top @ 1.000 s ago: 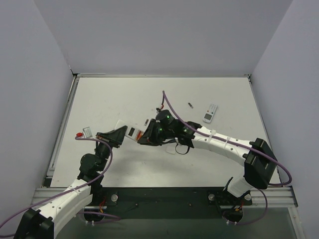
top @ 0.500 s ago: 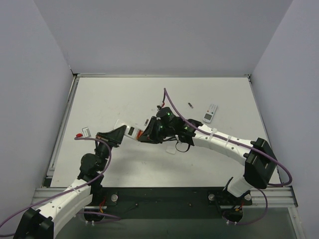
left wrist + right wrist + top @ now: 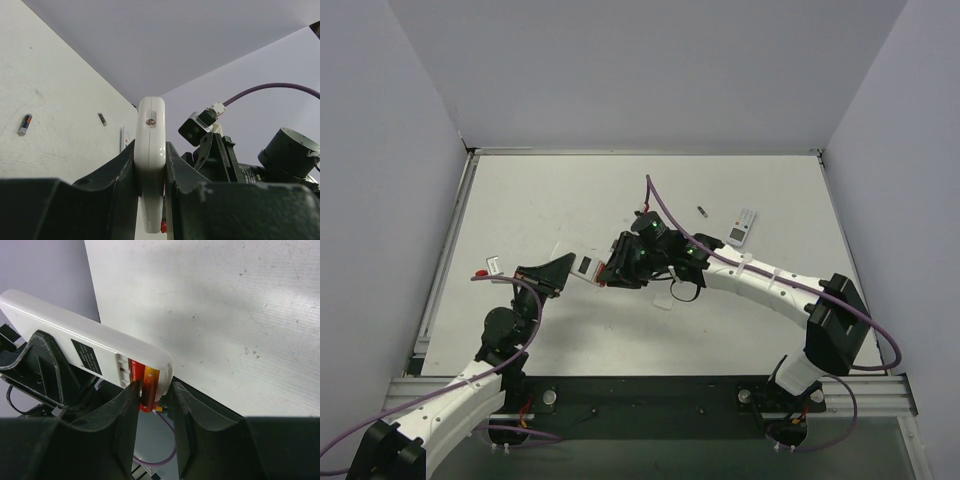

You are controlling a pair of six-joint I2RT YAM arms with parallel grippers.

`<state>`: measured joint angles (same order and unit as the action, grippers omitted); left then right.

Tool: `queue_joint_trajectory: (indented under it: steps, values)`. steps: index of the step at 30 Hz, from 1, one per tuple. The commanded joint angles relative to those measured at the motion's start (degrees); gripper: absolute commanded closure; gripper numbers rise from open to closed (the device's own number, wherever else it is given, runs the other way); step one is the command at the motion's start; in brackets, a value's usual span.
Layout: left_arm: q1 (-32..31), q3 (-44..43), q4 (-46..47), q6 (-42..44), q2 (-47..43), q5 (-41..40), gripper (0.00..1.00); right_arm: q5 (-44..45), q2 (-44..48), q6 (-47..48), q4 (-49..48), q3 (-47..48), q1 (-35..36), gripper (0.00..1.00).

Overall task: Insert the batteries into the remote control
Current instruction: Load the battery into the remote control.

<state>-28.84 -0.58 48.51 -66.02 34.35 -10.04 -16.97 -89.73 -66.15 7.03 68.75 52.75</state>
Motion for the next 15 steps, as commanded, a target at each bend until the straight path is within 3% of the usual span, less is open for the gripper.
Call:
queue_joint_trajectory:
  steps: [1,15]
  values:
    - [-0.6,6.7,2.5,-3.0,-0.9,0.7,1.00,1.8,-1.1,0.1,2.8,3.3,-0.8,0.67]
    - [-0.6,6.6,-5.7,-7.4,-1.0,-0.7,1.00,6.9,2.0,4.9,3.5,4.6,0.3,0.33]
